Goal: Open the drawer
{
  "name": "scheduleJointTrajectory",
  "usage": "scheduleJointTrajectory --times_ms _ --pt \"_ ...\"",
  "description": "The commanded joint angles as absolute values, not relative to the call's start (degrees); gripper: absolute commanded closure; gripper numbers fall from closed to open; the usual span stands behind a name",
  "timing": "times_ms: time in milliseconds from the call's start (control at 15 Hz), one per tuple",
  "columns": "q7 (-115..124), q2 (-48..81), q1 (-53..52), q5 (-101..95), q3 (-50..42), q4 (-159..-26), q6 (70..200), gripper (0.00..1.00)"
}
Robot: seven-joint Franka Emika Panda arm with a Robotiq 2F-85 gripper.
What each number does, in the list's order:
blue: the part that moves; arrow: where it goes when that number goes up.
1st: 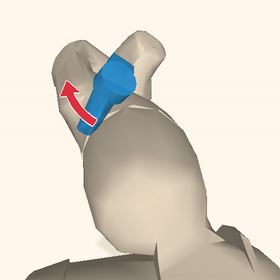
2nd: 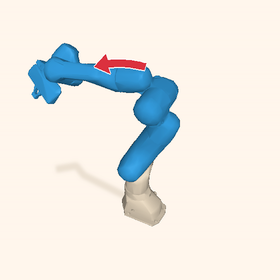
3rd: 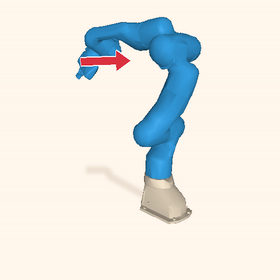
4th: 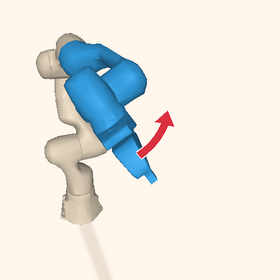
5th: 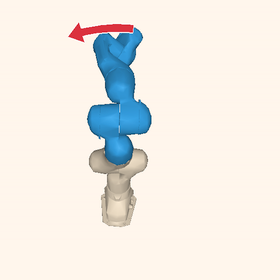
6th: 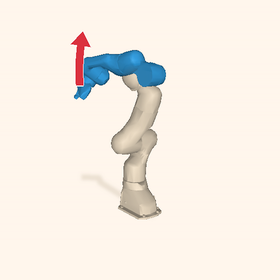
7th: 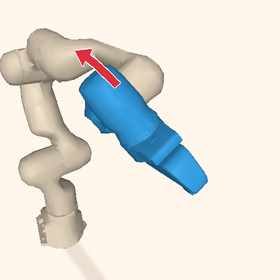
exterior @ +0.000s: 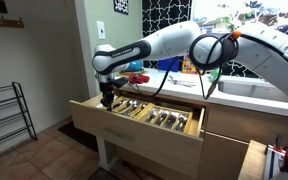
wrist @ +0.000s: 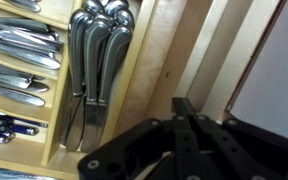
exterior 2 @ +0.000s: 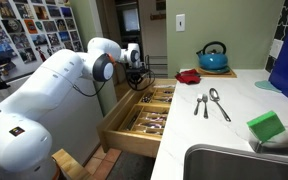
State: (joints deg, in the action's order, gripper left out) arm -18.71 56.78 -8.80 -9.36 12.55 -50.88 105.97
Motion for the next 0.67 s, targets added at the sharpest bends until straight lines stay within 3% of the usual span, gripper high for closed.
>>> scheduleJointTrajectory --times_ms 0,600 --pt "-21.2 58.4 -7.8 -6.5 15.1 -48.7 106.5 1.00" --pt "-34.2 60.9 -6.2 -4.0 21.1 -45.6 105.8 1.00"
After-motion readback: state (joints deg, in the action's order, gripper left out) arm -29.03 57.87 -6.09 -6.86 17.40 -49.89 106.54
